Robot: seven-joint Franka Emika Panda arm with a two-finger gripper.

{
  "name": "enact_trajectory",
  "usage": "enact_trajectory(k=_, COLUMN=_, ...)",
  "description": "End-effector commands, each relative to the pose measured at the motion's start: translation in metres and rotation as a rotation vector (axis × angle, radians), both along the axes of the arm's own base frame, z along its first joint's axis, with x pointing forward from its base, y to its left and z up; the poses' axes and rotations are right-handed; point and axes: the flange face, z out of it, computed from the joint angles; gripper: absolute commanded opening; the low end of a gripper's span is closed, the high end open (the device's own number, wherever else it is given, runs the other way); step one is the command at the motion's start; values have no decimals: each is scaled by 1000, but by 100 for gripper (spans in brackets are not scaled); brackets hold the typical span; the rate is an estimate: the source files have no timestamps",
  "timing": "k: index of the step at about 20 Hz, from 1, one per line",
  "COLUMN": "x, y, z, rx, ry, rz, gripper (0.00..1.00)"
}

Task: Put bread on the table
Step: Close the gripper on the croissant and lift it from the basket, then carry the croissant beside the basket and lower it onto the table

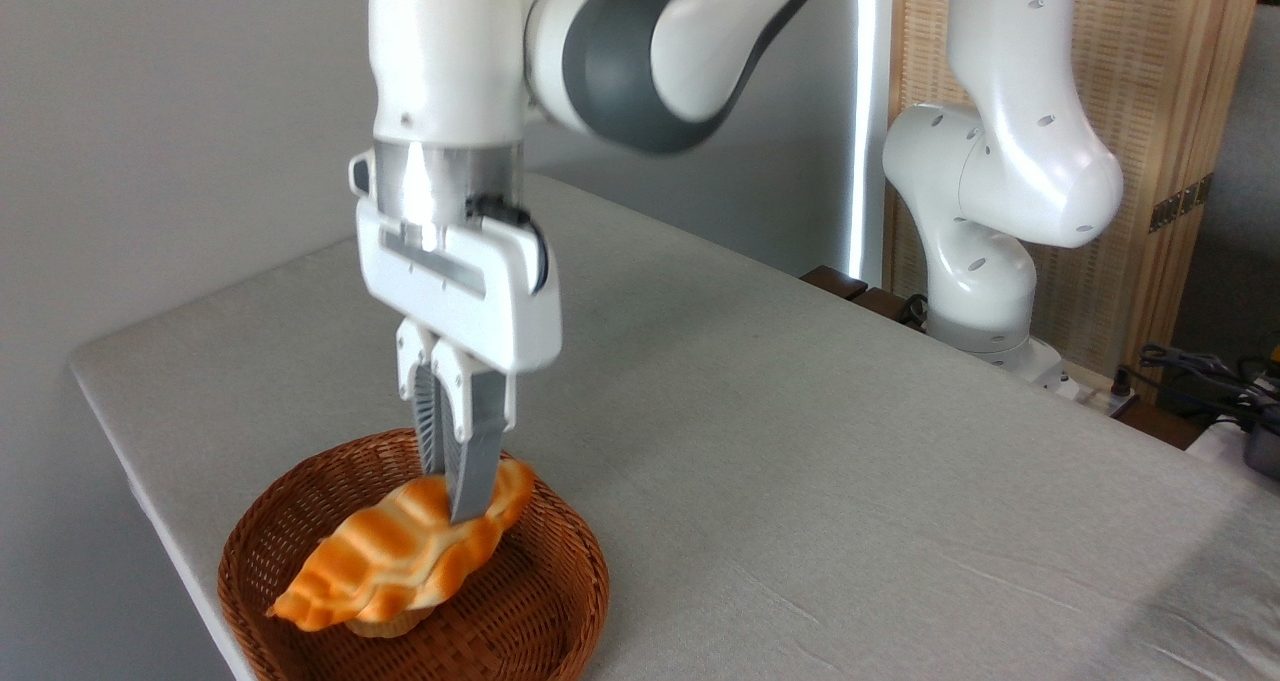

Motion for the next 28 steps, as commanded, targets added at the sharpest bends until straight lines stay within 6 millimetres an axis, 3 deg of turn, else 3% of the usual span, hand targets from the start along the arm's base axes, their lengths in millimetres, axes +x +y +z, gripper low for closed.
enact_trajectory(k=1, x=-36, y=12, z=33, rx=97, ry=115, rz=-127, gripper=13)
enact_trajectory(k=2, x=-49, y=14, z=39, rx=105, ry=146, rz=-157, gripper=14)
enact_trajectory(k=4, x=-78, y=43, z=43, rx=101, ry=167, rz=-138, gripper=14)
enact_trajectory(k=7, x=-113, y=67, z=21, rx=122, ry=232, rz=-208, gripper=14)
enact_trajectory(k=11, x=-139, y=69, z=-12, rx=171, ry=312, rz=-264, gripper=15)
enact_trajectory(k=15, x=-144, y=60, z=-35, rx=169, ry=376, rz=-286, gripper=19)
enact_trajectory(k=19, x=-132, y=45, z=-59, rx=174, ry=411, rz=-323, gripper=52)
enact_trajectory(k=21, x=-127, y=40, z=-69, rx=184, ry=418, rz=-337, gripper=55)
enact_trajectory(k=25, x=-126, y=36, z=-70, rx=185, ry=418, rz=-341, gripper=100)
enact_trajectory(k=28, x=-127, y=35, z=-70, rx=184, ry=421, rz=-340, gripper=100)
